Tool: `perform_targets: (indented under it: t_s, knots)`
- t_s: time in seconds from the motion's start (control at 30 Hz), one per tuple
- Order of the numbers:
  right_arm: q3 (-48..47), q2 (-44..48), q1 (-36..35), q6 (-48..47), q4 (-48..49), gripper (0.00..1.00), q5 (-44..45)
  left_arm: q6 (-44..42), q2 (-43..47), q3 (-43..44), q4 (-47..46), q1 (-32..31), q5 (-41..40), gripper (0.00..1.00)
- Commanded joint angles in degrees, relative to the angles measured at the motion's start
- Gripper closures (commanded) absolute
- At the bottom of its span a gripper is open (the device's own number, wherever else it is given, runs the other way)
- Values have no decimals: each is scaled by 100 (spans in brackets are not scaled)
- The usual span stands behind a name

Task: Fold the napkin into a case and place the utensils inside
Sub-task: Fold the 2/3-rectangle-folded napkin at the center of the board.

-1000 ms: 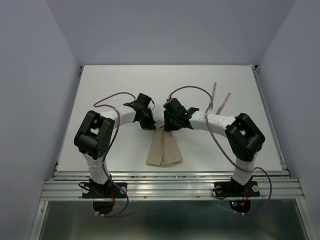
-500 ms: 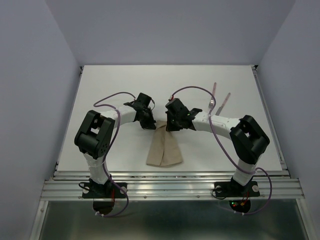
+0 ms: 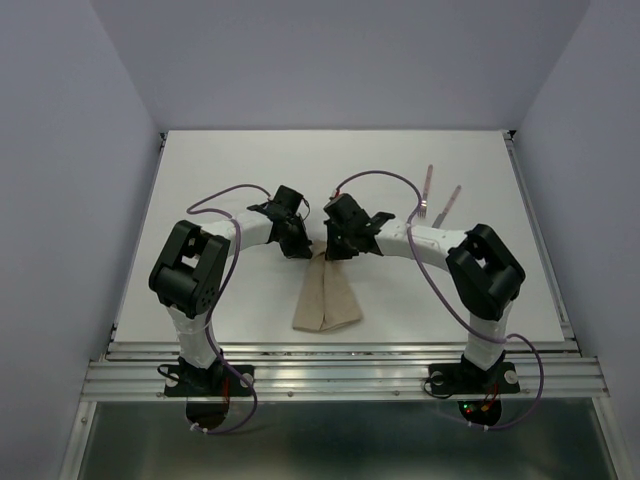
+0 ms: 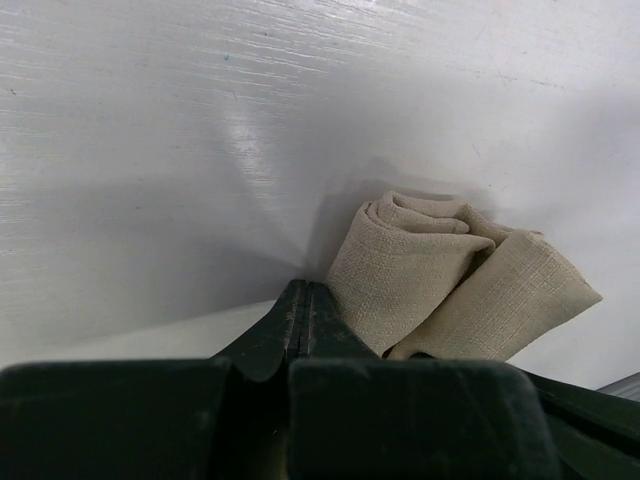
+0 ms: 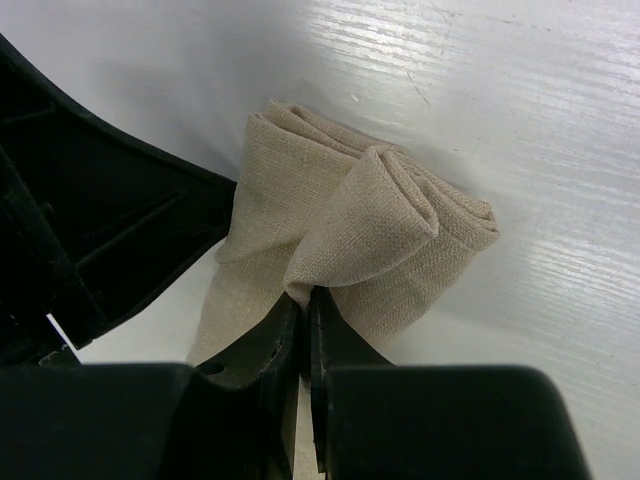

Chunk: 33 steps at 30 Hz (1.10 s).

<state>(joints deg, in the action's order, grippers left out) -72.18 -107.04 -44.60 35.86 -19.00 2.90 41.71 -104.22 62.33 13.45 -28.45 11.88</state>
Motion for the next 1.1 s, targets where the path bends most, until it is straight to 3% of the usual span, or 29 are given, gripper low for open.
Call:
perform_targets:
  t_s: [0.0,0.57,0.87,1.07]
  knots:
    - [-384,-71,21,9,46,94,-35,65,-37,157,-53,-38,69,100]
    - [-1623,-1072,21,-290,-481,93,431,171,-529,1167,244,-38,-264,100]
    - [-1597,-1530,197,-88,-490,94,422,-93,-72,729,149,392,-274,100]
    - [-1404,-1539,303,-167,-499,95,466,-391,648,368,324,840,-405,87]
